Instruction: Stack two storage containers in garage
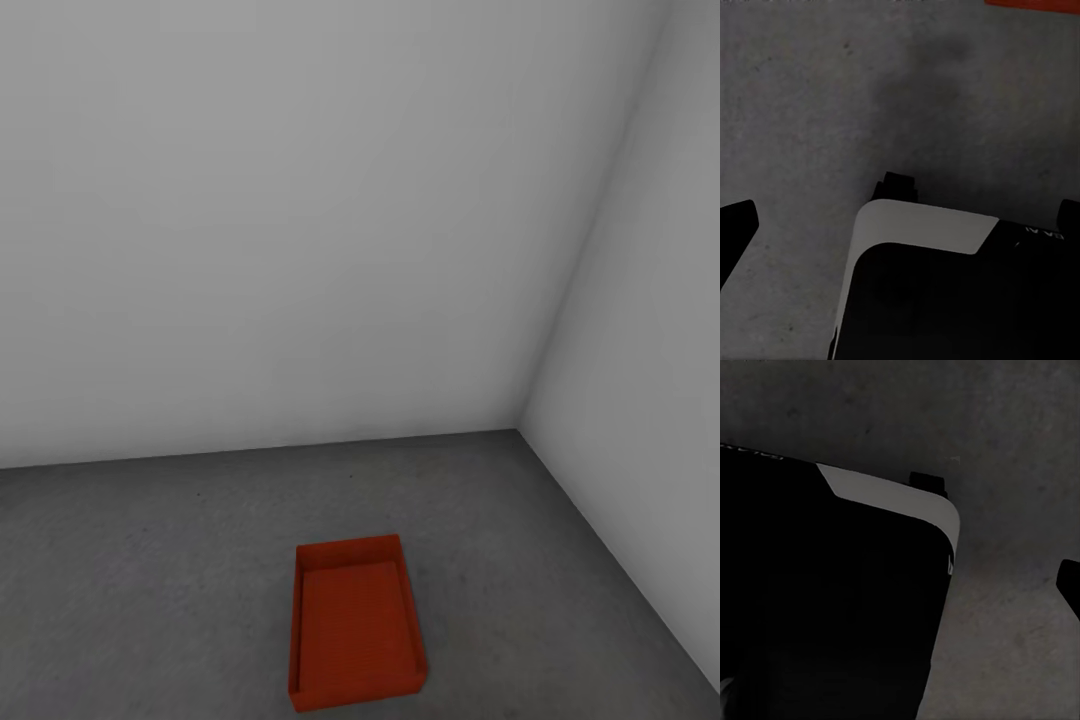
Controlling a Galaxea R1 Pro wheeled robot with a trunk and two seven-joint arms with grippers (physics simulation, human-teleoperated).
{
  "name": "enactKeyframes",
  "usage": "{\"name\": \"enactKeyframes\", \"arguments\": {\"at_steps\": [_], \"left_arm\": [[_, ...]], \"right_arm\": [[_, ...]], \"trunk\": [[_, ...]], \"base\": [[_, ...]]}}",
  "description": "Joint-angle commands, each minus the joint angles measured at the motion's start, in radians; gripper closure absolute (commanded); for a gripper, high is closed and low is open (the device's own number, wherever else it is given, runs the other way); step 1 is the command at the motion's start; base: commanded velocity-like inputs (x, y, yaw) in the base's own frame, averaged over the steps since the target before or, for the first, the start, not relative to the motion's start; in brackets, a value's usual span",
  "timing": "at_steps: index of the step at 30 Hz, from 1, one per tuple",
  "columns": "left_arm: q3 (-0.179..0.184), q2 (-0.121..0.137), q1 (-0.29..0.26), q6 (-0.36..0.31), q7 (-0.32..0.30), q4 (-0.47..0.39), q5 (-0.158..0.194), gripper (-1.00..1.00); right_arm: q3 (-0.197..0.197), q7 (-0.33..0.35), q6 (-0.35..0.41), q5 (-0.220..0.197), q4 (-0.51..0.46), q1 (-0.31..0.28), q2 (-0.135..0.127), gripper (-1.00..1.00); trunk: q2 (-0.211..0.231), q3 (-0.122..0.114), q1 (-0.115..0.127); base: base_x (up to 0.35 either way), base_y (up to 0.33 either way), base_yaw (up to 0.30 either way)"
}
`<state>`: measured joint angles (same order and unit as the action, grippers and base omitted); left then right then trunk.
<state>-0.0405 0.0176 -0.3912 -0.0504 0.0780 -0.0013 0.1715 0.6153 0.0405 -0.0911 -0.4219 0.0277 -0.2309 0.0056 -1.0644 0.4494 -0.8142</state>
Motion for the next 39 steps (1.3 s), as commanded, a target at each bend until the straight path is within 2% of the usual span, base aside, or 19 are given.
{"name": "enactKeyframes", "arguments": {"at_steps": [1, 15, 39], "left_arm": [[-0.004, 0.0, -0.001, -0.003, 0.002, 0.0, 0.005, -1.0], [-0.003, -0.001, -0.001, -0.002, 0.002, 0.0, 0.005, -1.0], [-0.004, 0.0, -0.001, -0.002, 0.002, 0.0, 0.005, -1.0]], "right_arm": [[0.007, 0.004, -0.004, -0.011, 0.003, -0.001, 0.001, -1.0], [0.007, 0.003, -0.001, -0.012, 0.003, -0.001, 0.001, -1.0], [0.007, 0.002, 0.001, -0.014, 0.003, -0.001, 0.003, -1.0]], "trunk": [[-0.001, 0.001, 0.0], [-0.001, 0.001, 0.0], [-0.001, 0.001, 0.0]], "base": [[0.0, 0.0, 0.0], [0.0, 0.0, -0.008], [0.0, 0.0, -0.241]]}}
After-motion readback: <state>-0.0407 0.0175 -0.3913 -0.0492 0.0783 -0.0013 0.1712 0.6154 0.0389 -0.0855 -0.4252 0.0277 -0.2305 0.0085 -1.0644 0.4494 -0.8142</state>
